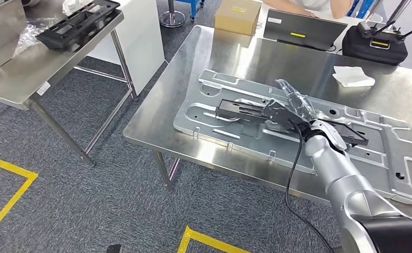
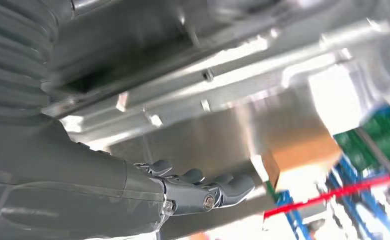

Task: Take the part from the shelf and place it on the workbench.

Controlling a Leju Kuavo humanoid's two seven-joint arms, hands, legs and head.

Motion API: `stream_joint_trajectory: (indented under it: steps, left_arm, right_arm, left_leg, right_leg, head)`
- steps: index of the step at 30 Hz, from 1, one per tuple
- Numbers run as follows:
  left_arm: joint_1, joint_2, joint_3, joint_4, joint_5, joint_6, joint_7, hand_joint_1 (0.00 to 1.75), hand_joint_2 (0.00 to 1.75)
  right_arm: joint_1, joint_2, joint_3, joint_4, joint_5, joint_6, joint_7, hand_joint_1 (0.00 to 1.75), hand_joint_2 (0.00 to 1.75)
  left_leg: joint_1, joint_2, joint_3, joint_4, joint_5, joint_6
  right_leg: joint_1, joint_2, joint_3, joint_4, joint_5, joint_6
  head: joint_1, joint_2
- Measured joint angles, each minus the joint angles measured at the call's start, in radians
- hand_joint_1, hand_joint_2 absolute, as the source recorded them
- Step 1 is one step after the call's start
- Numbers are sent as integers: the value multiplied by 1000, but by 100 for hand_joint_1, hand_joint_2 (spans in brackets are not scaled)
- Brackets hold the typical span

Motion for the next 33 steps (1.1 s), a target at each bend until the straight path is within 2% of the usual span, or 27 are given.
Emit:
stream_joint_trajectory:
  steps: [1, 3, 4, 5, 7, 9, 11, 13, 14, 15, 16, 17, 19, 21, 23, 24, 25, 26, 28, 29, 30, 31, 33]
  left_arm:
    - [0, 0, 1, 0, 0, 0, 0, 0, 0]
    - [0, -2, 4, 0, 0, 0, 0, 0, 0]
    - [0, -3, 5, 0, 0, 0, 0, 0, 0]
    - [-1, -4, 7, 0, -1, 0, 0, 0, 0]
    - [-1, -5, 10, 0, -2, 2, 0, 0, 0]
    - [1, -5, 15, 0, -4, 5, -2, 0, 0]
    - [4, -5, 19, 0, -3, 5, -6, 0, 0]
    - [8, -5, 24, 0, 0, -2, -15, 0, 0]
    - [11, -5, 28, 0, 5, -4, -20, 0, 0]
    - [13, -5, 32, 0, 10, -6, -26, 0, 0]
    - [14, -5, 38, 0, 15, -6, -31, 0, 0]
    - [14, -6, 43, 0, 22, -6, -36, 0, 0]
    - [15, -8, 53, 0, 29, -6, -44, 0, 0]
    - [16, -12, 64, 0, 33, -5, -50, 0, 0]
    - [16, -15, 74, 0, 37, -1, -53, 0, 0]
    - [15, -16, 79, 0, 41, 1, -55, 0, 0]
    - [15, -17, 84, 0, 45, 3, -56, 0, 0]
    - [15, -18, 89, 0, 49, 5, -56, 0, 0]
    - [15, -20, 97, 0, 50, 9, -58, 0, 0]
    - [15, -21, 100, 0, 50, 12, -58, 0, 0]
    - [15, -22, 103, 0, 50, 13, -58, 0, 0]
    - [15, -23, 106, 0, 50, 15, -58, 0, 0]
    - [13, -27, 113, 0, 50, 17, -58, 0, 0]
  right_arm:
    - [2, 0, -24, -20, -5, 5, -2, 0, 175]
    - [2, 0, -59, -51, -12, 9, -6, 0, 175]
    - [3, 0, -72, -65, -25, 12, -16, 0, 175]
    - [7, 0, -85, -81, -65, 26, -47, 0, 175]
    - [31, 1, -120, -145, -220, 85, -136, 0, 175]
    - [82, 3, -168, -303, -448, 173, -196, 0, 175]
    - [149, 4, -203, -531, -649, 236, -191, 0, 175]
    - [227, 2, -218, -762, -758, 259, -167, 0, 175]
    - [273, -1, -222, -868, -784, 260, -160, 0, 175]
    - [324, -4, -225, -971, -798, 259, -157, 0, 175]
    - [381, -8, -227, -1063, -802, 252, -161, 0, 131]
    - [441, -12, -228, -1144, -797, 243, -171, 0, 87]
    - [568, -19, -228, -1273, -776, 219, -205, 0, 0]
    - [698, -24, -230, -1367, -765, 195, -239, 0, 0]
    - [829, -26, -237, -1440, -767, 163, -265, 0, 0]
    - [888, -26, -244, -1468, -770, 145, -273, 0, 0]
    - [940, -26, -255, -1491, -775, 128, -279, 0, 0]
    - [986, -26, -268, -1509, -782, 112, -281, 0, 0]
    - [1069, -26, -300, -1532, -802, 91, -279, 0, 0]
    - [1107, -25, -318, -1538, -814, 85, -273, 0, 0]
    - [1139, -25, -338, -1540, -828, 84, -266, 0, 0]
    - [1165, -24, -357, -1540, -840, 86, -258, 0, 0]
    - [1195, -21, -394, -1538, -853, 91, -244, 0, 0]
  left_leg:
    - [-2, -1, 1, 0, 0, 0]
    - [-6, -1, 2, 1, -1, -2]
    - [-8, -1, 2, 1, -2, -5]
    - [-9, -1, 1, 2, -2, -8]
    - [-10, -1, 1, 0, -1, -18]
    - [-9, -1, -5, 16, -17, -29]
    - [-5, 0, -40, 102, -73, -39]
    - [1, 1, -94, 231, -135, -47]
    - [5, 1, -110, 269, -144, -51]
    - [7, 2, -109, 273, -135, -53]
    - [10, 2, -87, 232, -106, -55]
    - [12, 2, -53, 167, -70, -55]
    - [12, 0, 11, 45, -26, -50]
    - [9, -2, 29, 8, -26, -41]
    - [9, -3, 27, 3, -23, -28]
    - [9, -2, 27, -1, -19, -20]
    - [10, -1, 25, -6, -14, -12]
    - [10, 1, 22, -9, -9, -5]
    - [6, 3, 9, -9, -1, 3]
    - [4, 3, 2, -8, 4, 5]
    - [2, 3, -7, -7, 10, 6]
    - [-1, 3, -16, -6, 16, 6]
    - [-5, 3, -32, -4, 30, 3]
  right_leg:
    - [1, 0, 23, -49, 32, -5]
    - [7, -2, 91, -189, 94, -19]
    - [10, -3, 115, -239, 110, -25]
    - [13, -4, 126, -263, 114, -29]
    - [15, -5, 127, -272, 114, -35]
    - [10, -9, 133, -282, 118, -44]
    - [4, -15, 140, -291, 121, -51]
    - [3, -18, 142, -291, 118, -54]
    - [3, -19, 144, -291, 115, -54]
    - [2, -19, 146, -290, 113, -52]
    - [2, -19, 151, -290, 110, -49]
    - [1, -18, 157, -288, 106, -46]
    - [4, -17, 162, -282, 99, -36]
    - [8, -17, 160, -279, 98, -25]
    - [5, -16, 159, -278, 96, -14]
    - [3, -15, 157, -269, 83, -9]
    - [2, -14, 148, -244, 57, -4]
    - [0, -11, 132, -199, 19, 0]
    - [1, -10, 89, -77, -60, 4]
    - [1, -10, 77, -31, -81, 5]
    - [1, -10, 81, -17, -82, 4]
    - [1, -10, 105, -42, -66, 1]
    - [4, -10, 198, -176, -19, -11]
  head:
    - [0, 0]
    - [0, 0]
    - [0, 0]
    - [0, 0]
    - [0, 0]
    - [0, 0]
    - [0, 0]
    - [0, 0]
    - [0, 0]
    - [0, 0]
    - [0, 0]
    - [0, 0]
    - [0, 0]
    - [0, 0]
    - [0, 0]
    - [0, 0]
    - [0, 0]
    - [0, 0]
    - [0, 0]
    - [0, 0]
    - [0, 0]
    - [0, 0]
    - [0, 0]
